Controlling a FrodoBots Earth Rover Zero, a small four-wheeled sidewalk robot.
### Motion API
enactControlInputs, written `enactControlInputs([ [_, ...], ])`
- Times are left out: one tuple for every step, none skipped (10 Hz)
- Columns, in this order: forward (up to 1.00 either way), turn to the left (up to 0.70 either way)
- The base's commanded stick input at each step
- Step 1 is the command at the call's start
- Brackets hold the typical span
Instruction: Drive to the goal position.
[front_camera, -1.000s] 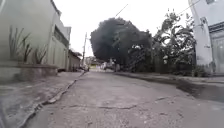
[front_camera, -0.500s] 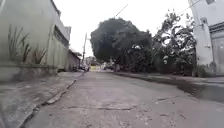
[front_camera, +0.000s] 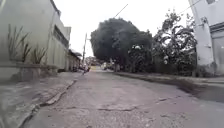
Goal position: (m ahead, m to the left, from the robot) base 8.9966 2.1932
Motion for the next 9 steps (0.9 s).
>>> enactControlInputs([
  [0.11,0.0],
  [0.11,0.0],
  [0.11,0.0],
  [0.11,0.0],
  [0.11,0.0],
  [0.11,0.0],
  [0.11,0.0],
  [0.11,0.0],
  [0.11,0.0],
])
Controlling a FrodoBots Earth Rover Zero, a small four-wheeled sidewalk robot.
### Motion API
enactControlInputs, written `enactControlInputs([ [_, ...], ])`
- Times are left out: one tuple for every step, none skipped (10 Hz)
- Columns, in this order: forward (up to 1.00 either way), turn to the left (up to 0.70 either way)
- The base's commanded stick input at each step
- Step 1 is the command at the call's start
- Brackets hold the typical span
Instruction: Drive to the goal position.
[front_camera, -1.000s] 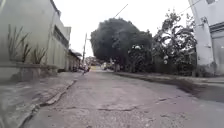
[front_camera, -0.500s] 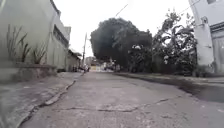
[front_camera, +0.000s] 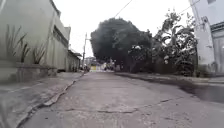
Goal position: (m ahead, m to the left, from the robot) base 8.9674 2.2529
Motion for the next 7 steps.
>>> enactControlInputs([
  [0.11,0.0],
  [0.11,0.0],
  [0.11,0.0],
  [0.11,0.0],
  [0.11,0.0],
  [0.11,0.0],
  [0.11,0.0],
])
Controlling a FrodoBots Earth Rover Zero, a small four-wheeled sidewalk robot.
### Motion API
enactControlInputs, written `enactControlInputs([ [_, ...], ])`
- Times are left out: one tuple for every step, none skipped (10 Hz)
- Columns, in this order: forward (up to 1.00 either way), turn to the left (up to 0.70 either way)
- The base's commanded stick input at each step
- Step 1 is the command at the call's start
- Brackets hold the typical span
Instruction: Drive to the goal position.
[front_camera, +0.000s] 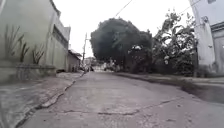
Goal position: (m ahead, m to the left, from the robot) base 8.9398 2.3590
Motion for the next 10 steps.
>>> enactControlInputs([
  [0.11,0.0],
  [0.11,0.0],
  [0.11,0.0],
  [0.11,0.0],
  [0.11,0.0],
  [0.11,0.0],
  [0.11,0.0],
  [0.11,0.0],
  [0.11,0.0],
  [0.11,0.0],
])
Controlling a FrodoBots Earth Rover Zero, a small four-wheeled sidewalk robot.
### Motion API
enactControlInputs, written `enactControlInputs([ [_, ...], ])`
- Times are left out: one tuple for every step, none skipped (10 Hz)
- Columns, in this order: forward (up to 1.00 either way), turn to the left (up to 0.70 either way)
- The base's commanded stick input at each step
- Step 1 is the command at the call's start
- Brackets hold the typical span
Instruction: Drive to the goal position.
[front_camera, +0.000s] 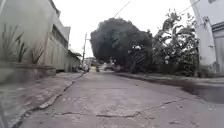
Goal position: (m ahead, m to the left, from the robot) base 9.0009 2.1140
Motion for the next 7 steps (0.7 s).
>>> enactControlInputs([
  [0.11,0.0],
  [0.11,0.0],
  [0.11,0.0],
  [0.11,0.0],
  [0.11,0.0],
  [0.11,0.0],
  [0.11,0.0],
])
